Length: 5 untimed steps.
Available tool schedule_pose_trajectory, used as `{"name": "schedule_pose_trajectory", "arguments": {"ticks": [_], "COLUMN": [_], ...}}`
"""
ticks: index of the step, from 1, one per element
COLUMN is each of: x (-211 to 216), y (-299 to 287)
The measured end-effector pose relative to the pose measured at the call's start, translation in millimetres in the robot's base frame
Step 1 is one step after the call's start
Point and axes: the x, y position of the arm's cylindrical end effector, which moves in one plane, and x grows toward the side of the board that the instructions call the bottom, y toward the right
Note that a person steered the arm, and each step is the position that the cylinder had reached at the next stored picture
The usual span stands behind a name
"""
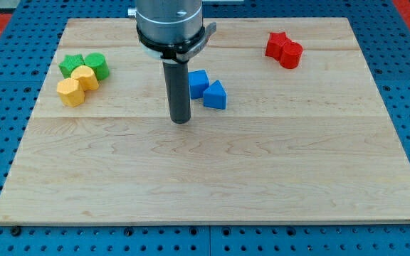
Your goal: Separate the cube from the triangle
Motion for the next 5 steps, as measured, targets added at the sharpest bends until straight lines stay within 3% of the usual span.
{"name": "schedule_pose_trajectory", "arguments": {"ticks": [2,5], "x": [-9,-93], "y": [54,32]}}
